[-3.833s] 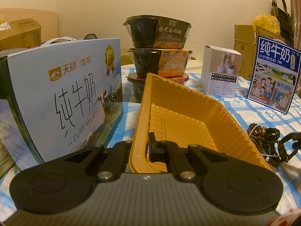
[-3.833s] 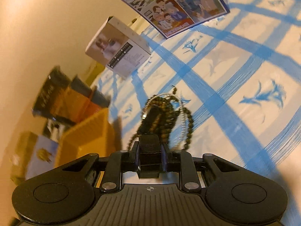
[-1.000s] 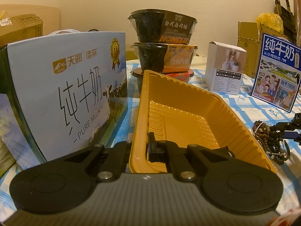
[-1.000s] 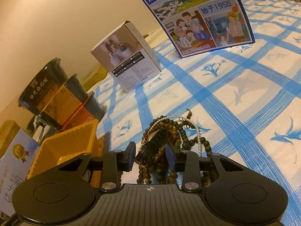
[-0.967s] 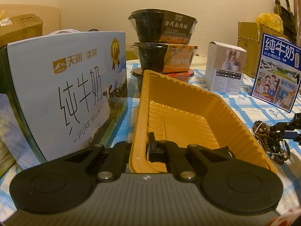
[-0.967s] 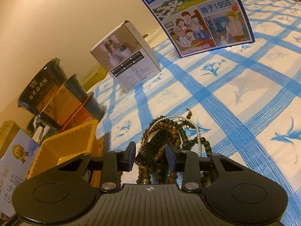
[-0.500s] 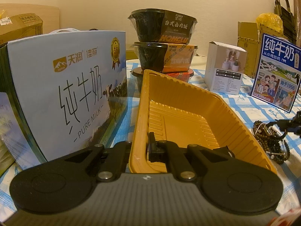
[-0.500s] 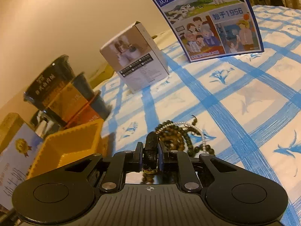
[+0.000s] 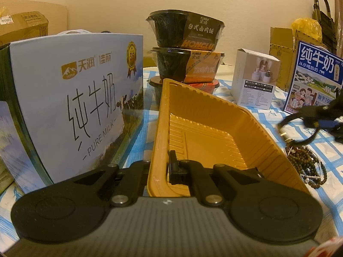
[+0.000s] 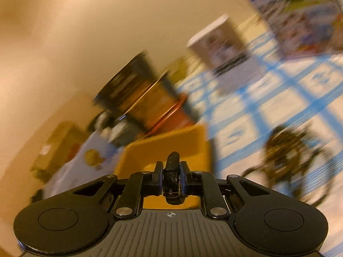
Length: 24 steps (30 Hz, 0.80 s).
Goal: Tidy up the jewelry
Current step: 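Carry the black piece over the tray and open the right tool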
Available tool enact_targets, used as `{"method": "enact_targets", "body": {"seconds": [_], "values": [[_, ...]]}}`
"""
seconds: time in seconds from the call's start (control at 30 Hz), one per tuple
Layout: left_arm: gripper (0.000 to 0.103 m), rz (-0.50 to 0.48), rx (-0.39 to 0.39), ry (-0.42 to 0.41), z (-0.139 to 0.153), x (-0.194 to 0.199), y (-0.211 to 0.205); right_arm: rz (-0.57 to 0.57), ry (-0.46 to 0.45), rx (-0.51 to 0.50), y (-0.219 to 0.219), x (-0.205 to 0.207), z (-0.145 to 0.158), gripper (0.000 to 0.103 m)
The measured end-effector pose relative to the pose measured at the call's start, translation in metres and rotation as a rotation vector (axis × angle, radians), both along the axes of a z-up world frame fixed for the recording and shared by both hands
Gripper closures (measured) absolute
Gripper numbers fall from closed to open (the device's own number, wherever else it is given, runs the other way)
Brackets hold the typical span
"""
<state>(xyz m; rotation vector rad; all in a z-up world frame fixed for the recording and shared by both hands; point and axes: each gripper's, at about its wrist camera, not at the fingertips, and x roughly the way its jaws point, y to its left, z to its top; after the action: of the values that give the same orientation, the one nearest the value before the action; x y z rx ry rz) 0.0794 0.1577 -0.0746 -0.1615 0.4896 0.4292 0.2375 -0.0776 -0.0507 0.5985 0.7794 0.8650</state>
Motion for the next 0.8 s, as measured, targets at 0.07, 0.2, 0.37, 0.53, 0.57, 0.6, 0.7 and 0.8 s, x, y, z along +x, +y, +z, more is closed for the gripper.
{"method": "enact_targets", "body": {"seconds": [0.07,0.2,0.37,0.53,0.57,0.6,0.7,0.8], "values": [[0.1,-0.001,-0.006,0.0,0.0,0.0,0.001,0.043,0.028,0.001,0.019,-0.005,-0.006,0.087],[0.1,-0.005,-0.01,0.002,0.0,-0.001,0.001,0.097,0.082,-0.02,0.051,-0.014,-0.023,0.087],[0.099,-0.01,-0.013,0.003,0.001,0.0,0.001,0.132,0.092,-0.071,0.073,-0.018,-0.035,0.087],[0.099,0.001,-0.036,0.005,0.001,0.001,0.003,0.168,0.04,-0.145,0.076,-0.028,-0.031,0.078],[0.099,0.002,-0.041,0.005,0.001,0.001,0.004,0.167,0.017,-0.146,0.072,-0.03,-0.027,0.072],[0.099,0.003,-0.045,0.004,0.001,0.001,0.005,0.162,0.001,-0.138,0.068,-0.033,-0.022,0.06],[0.099,0.004,-0.052,0.005,0.001,0.001,0.006,0.093,-0.024,-0.118,0.04,-0.035,-0.012,0.057],[0.099,0.006,-0.062,0.002,0.0,0.0,0.008,-0.026,-0.041,-0.144,0.001,-0.026,-0.009,0.057]]}}
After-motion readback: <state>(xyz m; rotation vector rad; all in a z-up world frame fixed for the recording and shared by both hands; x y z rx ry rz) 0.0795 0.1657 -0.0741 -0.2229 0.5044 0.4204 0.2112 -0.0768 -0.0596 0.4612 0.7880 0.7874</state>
